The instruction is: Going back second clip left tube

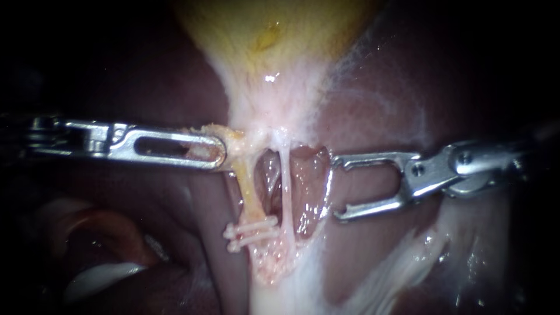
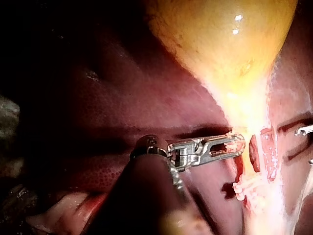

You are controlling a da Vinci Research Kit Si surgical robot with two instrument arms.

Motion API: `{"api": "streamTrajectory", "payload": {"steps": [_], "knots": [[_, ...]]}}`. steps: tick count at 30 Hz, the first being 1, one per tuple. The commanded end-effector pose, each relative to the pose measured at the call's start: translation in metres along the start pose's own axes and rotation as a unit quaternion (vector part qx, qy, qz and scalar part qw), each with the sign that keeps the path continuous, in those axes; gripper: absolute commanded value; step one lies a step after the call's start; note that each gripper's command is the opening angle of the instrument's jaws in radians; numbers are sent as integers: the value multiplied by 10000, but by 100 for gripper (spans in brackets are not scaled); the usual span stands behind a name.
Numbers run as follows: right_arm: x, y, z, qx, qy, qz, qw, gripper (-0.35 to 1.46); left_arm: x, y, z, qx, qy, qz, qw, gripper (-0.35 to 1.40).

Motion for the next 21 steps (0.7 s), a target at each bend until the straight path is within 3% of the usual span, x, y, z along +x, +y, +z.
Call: {"api": "streamTrajectory", "payload": {"steps": [1,11,16,21], "knots": [[1,1,-2,0,14,-12,10000,50,0,0,1,1,1,1,10000,-35],[2,1,-6,3,30,-5,10000,50,1,11,14,-18,-27,24,10000,-35],[2,0,-6,-10,27,-5,10000,50,2,24,29,-62,-60,48,10000,-35],[3,0,-6,-10,27,-5,10000,50,1,35,46,-79,4,101,9999,-35]]}}
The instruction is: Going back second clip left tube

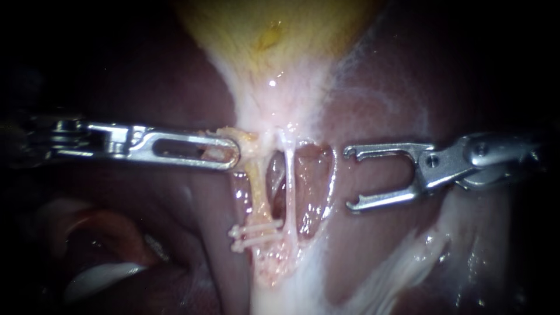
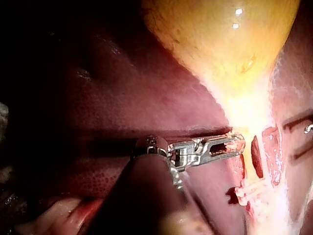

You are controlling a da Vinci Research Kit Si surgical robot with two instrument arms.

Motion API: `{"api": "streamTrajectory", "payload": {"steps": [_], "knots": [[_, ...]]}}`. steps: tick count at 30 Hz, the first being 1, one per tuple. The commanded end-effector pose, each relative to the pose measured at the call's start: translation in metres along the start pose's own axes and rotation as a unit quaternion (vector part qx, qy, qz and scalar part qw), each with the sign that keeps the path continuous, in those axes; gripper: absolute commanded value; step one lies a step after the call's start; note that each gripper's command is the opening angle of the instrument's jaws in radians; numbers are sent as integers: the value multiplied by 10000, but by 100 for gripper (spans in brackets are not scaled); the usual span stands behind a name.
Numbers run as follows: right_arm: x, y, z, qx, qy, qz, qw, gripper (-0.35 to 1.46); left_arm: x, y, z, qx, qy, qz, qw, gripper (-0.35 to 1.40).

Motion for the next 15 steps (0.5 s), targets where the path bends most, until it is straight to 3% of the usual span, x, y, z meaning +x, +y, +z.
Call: {"api": "streamTrajectory", "payload": {"steps": [1,6,15], "knots": [[0,0,0,1,-2,-2,10000,50,0,1,3,0,15,11,10000,-35],[0,-1,0,1,-2,-2,10000,50,1,0,14,10,45,11,10000,-35],[0,-1,0,14,1,-1,10000,50,1,0,14,0,56,12,10000,-35]]}}
